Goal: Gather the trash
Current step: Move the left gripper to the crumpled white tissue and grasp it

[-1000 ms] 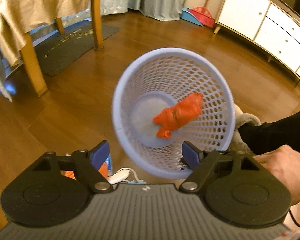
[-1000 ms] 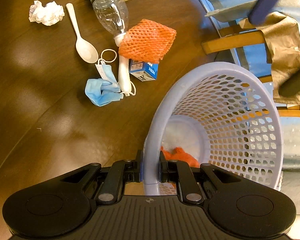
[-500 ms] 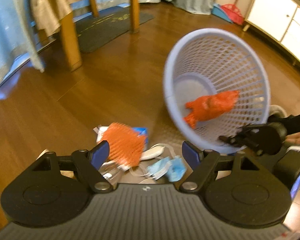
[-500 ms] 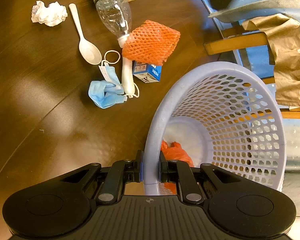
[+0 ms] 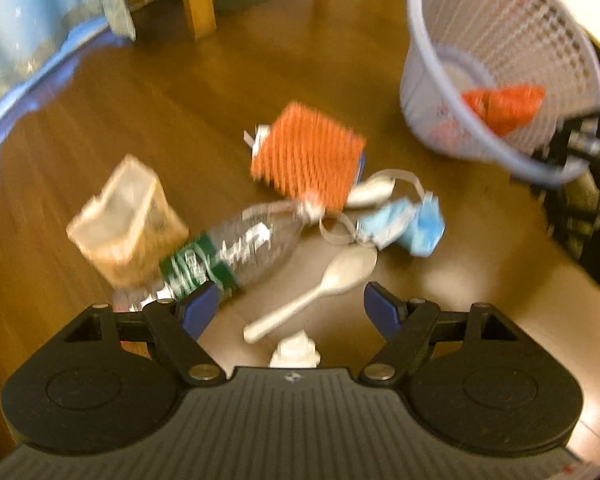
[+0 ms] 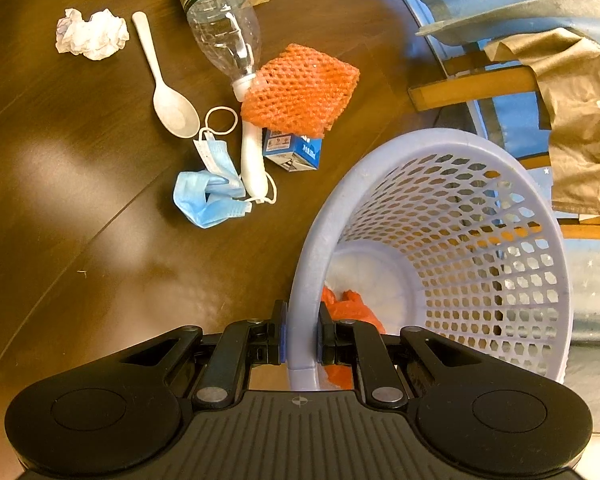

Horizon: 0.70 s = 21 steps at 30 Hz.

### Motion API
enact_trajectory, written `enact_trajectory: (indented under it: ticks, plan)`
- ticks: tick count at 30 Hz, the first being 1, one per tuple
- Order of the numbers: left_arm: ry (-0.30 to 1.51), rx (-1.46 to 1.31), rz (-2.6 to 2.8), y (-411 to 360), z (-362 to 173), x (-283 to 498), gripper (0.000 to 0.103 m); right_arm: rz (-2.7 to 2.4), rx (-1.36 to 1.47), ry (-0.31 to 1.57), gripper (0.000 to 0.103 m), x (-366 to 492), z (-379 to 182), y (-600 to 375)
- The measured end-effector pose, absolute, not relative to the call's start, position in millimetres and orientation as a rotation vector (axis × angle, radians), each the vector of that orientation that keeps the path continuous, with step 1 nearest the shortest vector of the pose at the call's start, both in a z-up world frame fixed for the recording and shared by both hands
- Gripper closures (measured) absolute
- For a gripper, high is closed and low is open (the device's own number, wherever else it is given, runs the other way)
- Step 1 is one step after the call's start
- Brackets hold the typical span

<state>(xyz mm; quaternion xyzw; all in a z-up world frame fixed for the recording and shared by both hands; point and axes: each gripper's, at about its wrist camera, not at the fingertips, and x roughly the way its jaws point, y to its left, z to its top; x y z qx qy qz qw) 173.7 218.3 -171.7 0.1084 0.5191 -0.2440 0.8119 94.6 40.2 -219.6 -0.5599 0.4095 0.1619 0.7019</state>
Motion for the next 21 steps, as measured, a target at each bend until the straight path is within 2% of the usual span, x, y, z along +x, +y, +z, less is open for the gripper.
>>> enact_trajectory:
  ticks: [21]
  plan:
    - [1.213,0.254,-0.498,216.1,-264.1,143.0,0.033,0.359,-1.246,0.923,0.093,98.0,-219.7,42.3]
